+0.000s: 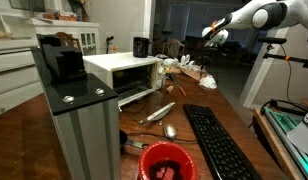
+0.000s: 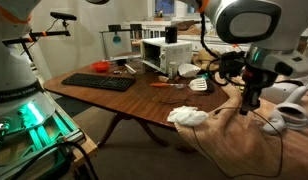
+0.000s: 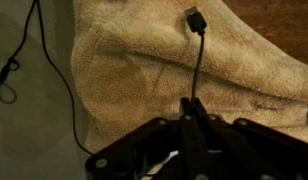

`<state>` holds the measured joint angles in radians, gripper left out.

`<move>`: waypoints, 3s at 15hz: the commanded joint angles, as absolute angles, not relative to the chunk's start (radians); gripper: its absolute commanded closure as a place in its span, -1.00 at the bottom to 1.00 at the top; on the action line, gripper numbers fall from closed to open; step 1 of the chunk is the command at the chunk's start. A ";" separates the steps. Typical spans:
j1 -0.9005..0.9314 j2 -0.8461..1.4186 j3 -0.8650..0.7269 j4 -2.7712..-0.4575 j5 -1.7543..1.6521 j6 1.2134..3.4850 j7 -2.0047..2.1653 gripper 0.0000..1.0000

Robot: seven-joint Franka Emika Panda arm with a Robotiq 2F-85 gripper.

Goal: Move the black cable to the right, then move it backwards

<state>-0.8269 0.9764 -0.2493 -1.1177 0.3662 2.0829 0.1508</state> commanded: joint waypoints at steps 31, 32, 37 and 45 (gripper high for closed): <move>-0.762 0.475 -0.141 -1.948 0.362 2.432 -0.464 0.98; -0.760 0.469 -0.138 -1.966 0.348 2.459 -0.485 0.98; -0.754 0.419 -0.107 -2.082 0.305 2.608 -0.601 0.98; -0.739 0.358 -0.080 -2.245 0.267 2.770 -0.758 0.98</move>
<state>-0.7435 0.4018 -0.0877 -2.1654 0.2947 2.7098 -0.7102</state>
